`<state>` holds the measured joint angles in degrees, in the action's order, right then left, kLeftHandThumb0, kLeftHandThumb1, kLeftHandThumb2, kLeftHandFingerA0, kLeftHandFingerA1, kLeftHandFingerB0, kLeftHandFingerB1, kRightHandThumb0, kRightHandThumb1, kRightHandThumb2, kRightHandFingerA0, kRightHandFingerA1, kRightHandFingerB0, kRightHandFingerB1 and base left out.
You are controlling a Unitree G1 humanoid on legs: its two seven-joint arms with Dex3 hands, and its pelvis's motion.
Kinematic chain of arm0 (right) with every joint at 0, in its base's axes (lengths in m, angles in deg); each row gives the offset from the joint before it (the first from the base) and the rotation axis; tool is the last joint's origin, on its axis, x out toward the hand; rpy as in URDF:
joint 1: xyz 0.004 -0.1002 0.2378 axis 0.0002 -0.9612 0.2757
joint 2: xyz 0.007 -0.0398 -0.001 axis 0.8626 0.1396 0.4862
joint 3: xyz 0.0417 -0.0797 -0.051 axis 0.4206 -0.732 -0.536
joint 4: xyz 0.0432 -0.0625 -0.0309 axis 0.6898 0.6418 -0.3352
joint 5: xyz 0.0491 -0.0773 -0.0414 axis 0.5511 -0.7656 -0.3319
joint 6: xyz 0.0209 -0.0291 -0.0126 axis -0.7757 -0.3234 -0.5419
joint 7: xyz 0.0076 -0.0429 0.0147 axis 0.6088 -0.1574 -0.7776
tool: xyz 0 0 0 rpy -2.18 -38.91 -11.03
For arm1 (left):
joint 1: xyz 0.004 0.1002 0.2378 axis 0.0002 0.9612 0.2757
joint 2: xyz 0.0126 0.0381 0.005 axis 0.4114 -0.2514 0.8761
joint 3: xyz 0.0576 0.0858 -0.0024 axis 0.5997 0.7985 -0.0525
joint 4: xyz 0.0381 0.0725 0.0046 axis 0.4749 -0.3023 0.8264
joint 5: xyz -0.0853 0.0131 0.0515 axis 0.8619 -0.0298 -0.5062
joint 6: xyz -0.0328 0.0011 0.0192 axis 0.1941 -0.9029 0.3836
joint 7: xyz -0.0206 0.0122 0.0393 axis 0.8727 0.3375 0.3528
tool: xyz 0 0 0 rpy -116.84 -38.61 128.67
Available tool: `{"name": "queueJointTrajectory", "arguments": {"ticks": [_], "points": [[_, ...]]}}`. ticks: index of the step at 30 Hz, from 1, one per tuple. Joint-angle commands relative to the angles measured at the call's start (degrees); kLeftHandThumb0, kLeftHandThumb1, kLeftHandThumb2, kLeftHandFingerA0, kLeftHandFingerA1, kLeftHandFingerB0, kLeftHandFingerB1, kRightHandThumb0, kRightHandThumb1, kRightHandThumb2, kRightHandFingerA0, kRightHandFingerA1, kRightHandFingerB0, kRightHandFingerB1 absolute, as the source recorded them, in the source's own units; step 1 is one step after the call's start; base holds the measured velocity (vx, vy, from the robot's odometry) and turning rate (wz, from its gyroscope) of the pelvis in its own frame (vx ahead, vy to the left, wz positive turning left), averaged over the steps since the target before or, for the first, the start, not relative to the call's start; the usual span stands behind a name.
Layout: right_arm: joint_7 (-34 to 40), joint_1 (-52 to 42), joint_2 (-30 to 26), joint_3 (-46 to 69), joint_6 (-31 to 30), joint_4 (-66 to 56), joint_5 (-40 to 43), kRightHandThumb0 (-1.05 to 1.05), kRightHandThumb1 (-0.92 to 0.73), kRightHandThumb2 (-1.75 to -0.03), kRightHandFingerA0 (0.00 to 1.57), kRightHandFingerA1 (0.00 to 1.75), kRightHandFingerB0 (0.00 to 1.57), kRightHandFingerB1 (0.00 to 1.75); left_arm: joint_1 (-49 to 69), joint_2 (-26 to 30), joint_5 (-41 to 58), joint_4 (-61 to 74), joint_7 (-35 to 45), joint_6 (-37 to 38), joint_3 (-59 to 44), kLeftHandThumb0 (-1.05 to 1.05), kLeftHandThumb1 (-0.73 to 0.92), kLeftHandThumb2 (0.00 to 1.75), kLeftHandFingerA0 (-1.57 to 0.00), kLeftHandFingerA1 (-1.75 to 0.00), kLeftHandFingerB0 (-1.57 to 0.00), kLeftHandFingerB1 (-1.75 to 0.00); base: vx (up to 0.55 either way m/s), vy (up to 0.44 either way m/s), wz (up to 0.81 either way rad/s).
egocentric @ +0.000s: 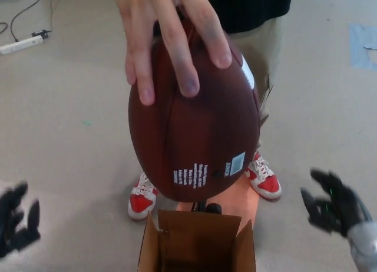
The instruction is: Use both hands to pick up a football from a person and place it into a container beneath
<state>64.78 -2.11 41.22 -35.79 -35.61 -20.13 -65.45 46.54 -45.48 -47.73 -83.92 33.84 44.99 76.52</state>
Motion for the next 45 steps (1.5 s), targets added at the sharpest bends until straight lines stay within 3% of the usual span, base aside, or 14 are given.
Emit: {"name": "queueJointTrajectory", "arguments": {"ticks": [1,7,16,17,21,22,23,24,26,27,39,40,43,45], "points": [[3.77,2.78,1.34,2.73,12.07,3.32,1.8,-0.71,-0.92,-0.74,0.28,0.36,0.01,0.17,-2.09,3.02,3.96,-1.13,5.68,7.0,-3.1,-0.83,0.8,1.06,-0.07,-0.28,-0.05,-0.1,0.11,-0.001,0.01],[2.4,0.93,4.32,11.19,14.38,-6.33,10.39,-0.7,-0.92,-0.76,0.27,0.34,0.0,0.0,0.18,1.35,6.44,4.68,8.84,9.66,-4.35,-0.8,0.81,1.09,-0.01,-0.2,0.0,-0.11,0.1,-0.003,0.01],[0.33,-6.78,7.86,11.21,11.95,-34.26,11.75,-0.78,-0.92,-0.79,0.27,0.34,0.0,0.0,8.63,-0.3,9.91,39.21,8.12,0.37,-3.48,-0.89,0.83,1.15,-0.01,-0.23,0.0,-0.09,0.09,-0.005,0.01],[0.05,-8.21,8.16,10.46,10.51,-39.15,11.71,-0.85,-0.83,-1.12,0.21,0.41,0.0,0.11,9.41,-0.51,10.16,44.12,7.67,-0.88,-3.13,-0.93,0.85,1.16,-0.06,-0.25,-0.05,-0.09,0.08,-0.005,0.01],[-1.01,-11.8,9.18,8.35,7.49,-50.43,11.92,-0.86,-0.83,-1.12,0.2,0.39,0.0,0.09,11.36,-0.96,12.27,55.52,7.5,-5.76,-2.23,-0.93,0.86,1.15,-0.06,-0.21,-0.05,-0.1,0.04,-0.003,0.01],[-1.36,-12.58,9.5,7.45,7.1,-52.52,11.95,-0.78,-0.92,-0.8,0.19,0.31,0.0,0.0,11.73,-1.13,12.48,57.89,7.18,-6.92,-1.83,-0.9,0.85,1.15,-0.07,-0.25,-0.06,-0.13,0.0,0.0,0.0],[-1.78,-13.51,9.9,6.42,6.46,-55.01,11.94,-0.78,-0.92,-0.8,0.19,0.31,0.0,0.0,12.17,-1.39,12.54,60.69,6.75,-8.31,-1.41,-0.9,0.85,1.15,-0.07,-0.25,-0.06,-0.13,0.0,0.0,0.0],[-1.77,-13.99,10.56,5.58,6.17,-56.49,11.71,-0.83,-0.82,-1.03,0.24,0.38,0.0,0.0,12.5,-1.65,12.56,62.69,6.63,-8.73,-1.03,-0.9,0.86,1.15,-0.07,-0.25,-0.06,-0.13,0.0,0.0,0.0],[-2.65,-14.42,11.16,4.04,6.32,-58.06,11.88,-0.84,-0.82,-1.04,0.23,0.38,0.0,0.0,12.62,-2.23,12.11,65.73,5.98,-9.65,-0.26,-0.89,0.87,1.16,-0.08,-0.28,-0.06,-0.12,0.0,0.0,0.0],[-2.89,-14.51,11.25,3.56,6.37,-58.55,11.68,-0.79,-0.92,-0.78,0.19,0.31,0.0,0.0,12.43,-2.49,11.88,66.34,5.71,-9.84,-0.03,-0.89,0.87,1.16,-0.08,-0.3,-0.07,-0.11,0.0,0.0,0.0],[-3.59,-15.0,14.88,-2.58,1.95,-63.07,10.03,-0.85,-0.92,-0.72,0.22,0.3,0.0,0.0,9.71,-6.77,10.52,72.4,4.49,-15.57,5.11,-0.88,0.87,1.15,-0.07,-0.31,-0.06,-0.11,0.0,0.0,0.0],[-3.66,-15.13,15.05,-3.23,2.15,-62.86,9.4,-0.82,-0.78,-0.94,0.16,0.34,0.0,0.0,9.74,-7.17,9.88,73.19,4.24,-16.21,5.85,-0.89,0.87,1.16,-0.08,-0.33,-0.07,-0.12,0.0,0.0,0.0],[-4.0,-15.72,15.62,-4.73,1.64,-63.21,9.18,-0.82,-0.76,-0.92,0.15,0.33,0.0,0.0,10.42,-8.0,8.76,75.69,3.67,-19.21,7.31,-0.9,0.86,1.17,-0.07,-0.32,-0.06,-0.12,0.0,0.0,0.0],[-4.43,-16.4,15.86,-5.69,0.53,-64.0,9.56,-0.79,-0.92,-0.78,0.14,0.28,0.0,0.0,10.88,-8.79,8.05,76.4,3.27,-19.26,8.13,-0.85,0.84,1.16,-0.07,-0.37,-0.06,-0.15,0.0,0.0,0.0]]}}
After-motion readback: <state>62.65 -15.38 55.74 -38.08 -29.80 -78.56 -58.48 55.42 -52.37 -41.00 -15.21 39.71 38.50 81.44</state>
